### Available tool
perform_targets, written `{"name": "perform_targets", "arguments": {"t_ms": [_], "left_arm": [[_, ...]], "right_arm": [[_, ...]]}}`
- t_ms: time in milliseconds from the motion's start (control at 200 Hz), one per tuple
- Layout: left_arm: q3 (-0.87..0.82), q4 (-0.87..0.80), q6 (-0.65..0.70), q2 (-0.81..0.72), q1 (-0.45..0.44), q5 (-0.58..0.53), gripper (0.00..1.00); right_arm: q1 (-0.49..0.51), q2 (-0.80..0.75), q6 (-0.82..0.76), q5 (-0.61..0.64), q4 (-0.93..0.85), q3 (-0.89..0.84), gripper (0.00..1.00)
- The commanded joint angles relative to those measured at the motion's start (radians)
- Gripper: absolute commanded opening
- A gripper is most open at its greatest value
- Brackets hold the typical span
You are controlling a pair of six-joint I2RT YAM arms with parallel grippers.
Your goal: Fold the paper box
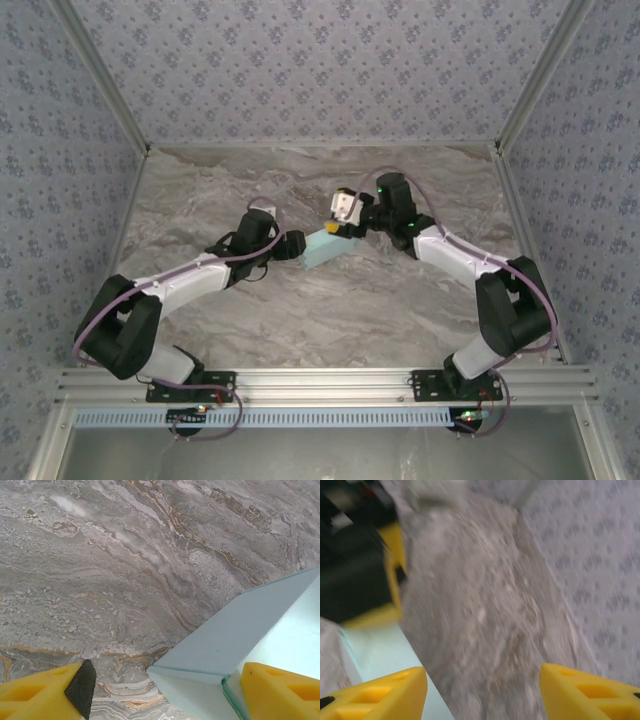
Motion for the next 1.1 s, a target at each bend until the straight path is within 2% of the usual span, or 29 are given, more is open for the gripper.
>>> {"name": "perform_targets", "arguments": {"t_ms": [0,135,275,440,620,785,999,1094], "left_arm": [[-0.041,-0.14,0.026,0.02,-0.006,-0.039,0.79],[-0.033,-0.129,0.013,-0.025,0.005,-0.024,0.84],[-0.022,-0.13,-0.017,-0.082,0.041,-0.013,0.86],[-0.032,-0.142,-0.082,-0.172,0.137,0.018,0.88],[-0.038,-0.174,-0.078,-0.263,0.192,-0.032,0.9],[-0.038,-0.279,-0.108,-0.236,0.257,-0.097,0.91],[-0.12,-0.239,-0.181,-0.221,0.282,-0.095,0.91],[-0.125,-0.248,-0.176,-0.221,0.284,-0.1,0.91]], "right_arm": [[0.052,0.025,-0.041,-0.025,0.016,-0.002,0.63],[0.08,0.094,-0.025,0.02,0.083,-0.02,0.63],[0.067,0.144,-0.025,0.044,0.091,-0.04,0.63],[0.048,0.105,-0.024,0.029,0.049,-0.031,0.63],[0.074,0.062,-0.026,-0.017,-0.011,0.039,0.63],[0.106,0.122,-0.007,-0.032,0.036,0.088,0.64],[0.124,0.276,-0.105,0.05,-0.017,0.092,0.64],[0.123,0.291,-0.114,0.08,0.032,0.054,0.64]]}}
